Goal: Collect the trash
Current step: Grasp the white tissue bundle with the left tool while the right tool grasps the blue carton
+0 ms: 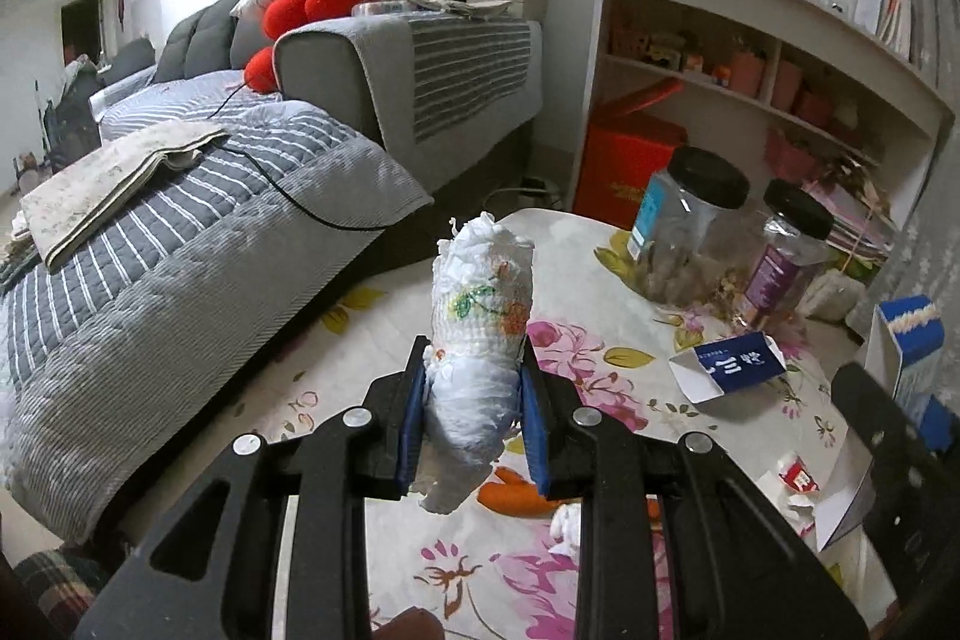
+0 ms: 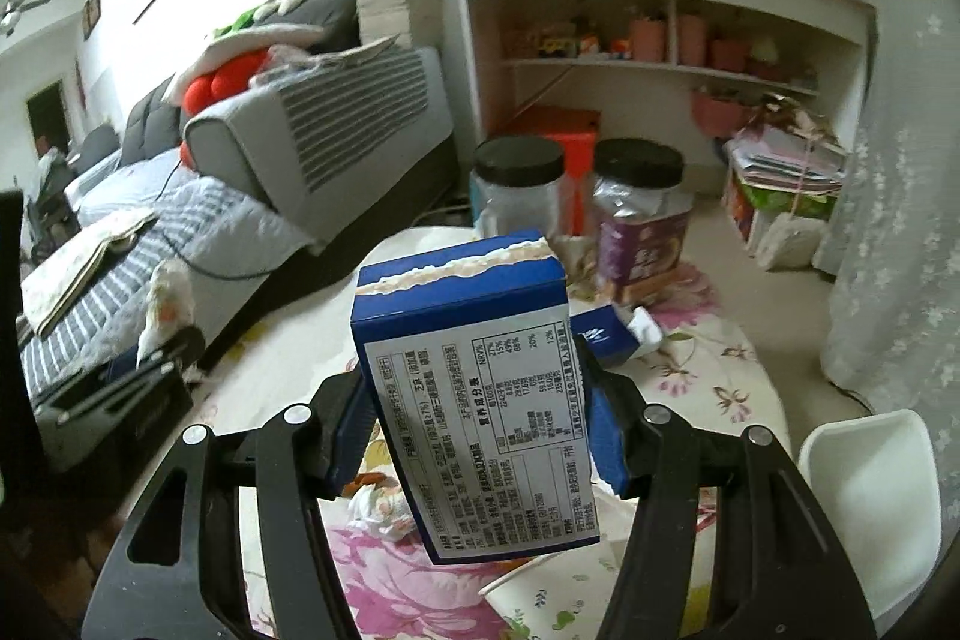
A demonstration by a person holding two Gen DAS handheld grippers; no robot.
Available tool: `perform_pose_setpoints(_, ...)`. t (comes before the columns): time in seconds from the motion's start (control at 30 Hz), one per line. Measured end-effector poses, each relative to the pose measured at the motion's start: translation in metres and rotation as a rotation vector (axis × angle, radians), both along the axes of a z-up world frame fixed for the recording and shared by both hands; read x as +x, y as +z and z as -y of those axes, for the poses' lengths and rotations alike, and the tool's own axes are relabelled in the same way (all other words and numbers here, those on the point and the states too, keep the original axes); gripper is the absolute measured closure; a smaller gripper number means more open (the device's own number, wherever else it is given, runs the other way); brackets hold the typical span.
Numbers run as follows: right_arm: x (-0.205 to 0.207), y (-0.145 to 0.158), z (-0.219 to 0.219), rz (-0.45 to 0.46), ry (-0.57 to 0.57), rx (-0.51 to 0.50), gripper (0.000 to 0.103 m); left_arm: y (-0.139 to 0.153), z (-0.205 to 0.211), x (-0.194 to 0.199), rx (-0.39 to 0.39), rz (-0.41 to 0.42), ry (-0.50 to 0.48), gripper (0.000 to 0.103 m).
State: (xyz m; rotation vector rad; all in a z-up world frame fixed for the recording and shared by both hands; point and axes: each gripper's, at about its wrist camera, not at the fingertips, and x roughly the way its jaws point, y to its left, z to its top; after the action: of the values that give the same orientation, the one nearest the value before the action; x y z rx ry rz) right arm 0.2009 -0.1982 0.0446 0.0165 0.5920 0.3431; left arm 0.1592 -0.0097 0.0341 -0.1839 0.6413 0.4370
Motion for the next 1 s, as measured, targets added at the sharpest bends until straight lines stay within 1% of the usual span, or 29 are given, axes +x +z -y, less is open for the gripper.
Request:
perform_pose_setpoints(0.33,-0.005,0.01,0.033,0.012,-0.065,0.051,0.046,0.017,0.027,-0.005,-0.007,0.029,-0.025,0.075)
perform_pose_setpoints(0.6,-0.01,0.017,0.059,0.024,-0.114,0.084,0.046,0.028,0.057,-0.004,0.007,0.042,-0.076,0.075)
perform_pose_setpoints(1.0,-0.015,0.018,0.101,0.028,-0.184,0.112,0.046,0.039,0.098,0.001,0.019,0.054,-0.147,0.075)
